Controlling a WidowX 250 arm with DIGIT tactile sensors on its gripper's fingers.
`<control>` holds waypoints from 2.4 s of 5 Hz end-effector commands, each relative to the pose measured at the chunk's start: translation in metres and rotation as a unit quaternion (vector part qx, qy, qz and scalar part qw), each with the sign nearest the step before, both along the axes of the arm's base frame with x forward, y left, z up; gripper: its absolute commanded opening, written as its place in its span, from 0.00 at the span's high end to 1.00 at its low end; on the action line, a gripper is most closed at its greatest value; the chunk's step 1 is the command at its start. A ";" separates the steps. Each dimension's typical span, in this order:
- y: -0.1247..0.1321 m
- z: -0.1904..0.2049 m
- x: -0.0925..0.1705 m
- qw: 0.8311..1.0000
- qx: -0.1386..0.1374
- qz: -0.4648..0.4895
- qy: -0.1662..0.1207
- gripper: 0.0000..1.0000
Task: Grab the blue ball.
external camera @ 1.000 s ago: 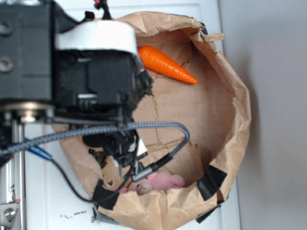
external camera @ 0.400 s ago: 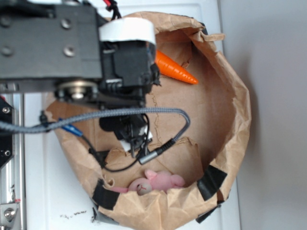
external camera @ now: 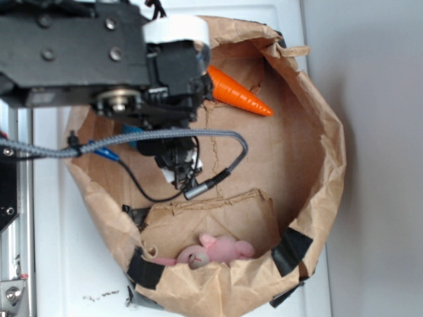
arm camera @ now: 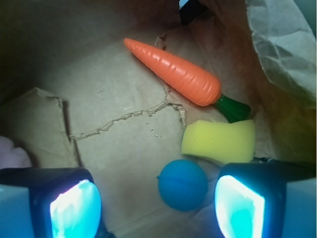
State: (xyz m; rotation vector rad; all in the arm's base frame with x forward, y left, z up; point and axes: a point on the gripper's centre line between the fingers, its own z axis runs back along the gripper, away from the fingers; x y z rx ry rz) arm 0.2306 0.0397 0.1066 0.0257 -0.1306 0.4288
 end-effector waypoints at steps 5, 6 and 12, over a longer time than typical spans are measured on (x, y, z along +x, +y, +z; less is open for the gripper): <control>0.002 -0.053 -0.020 0.991 -0.018 0.132 0.000 0.00; -0.004 -0.077 -0.016 0.990 -0.015 0.135 -0.025 0.00; -0.019 -0.051 -0.019 0.992 -0.069 0.059 -0.084 1.00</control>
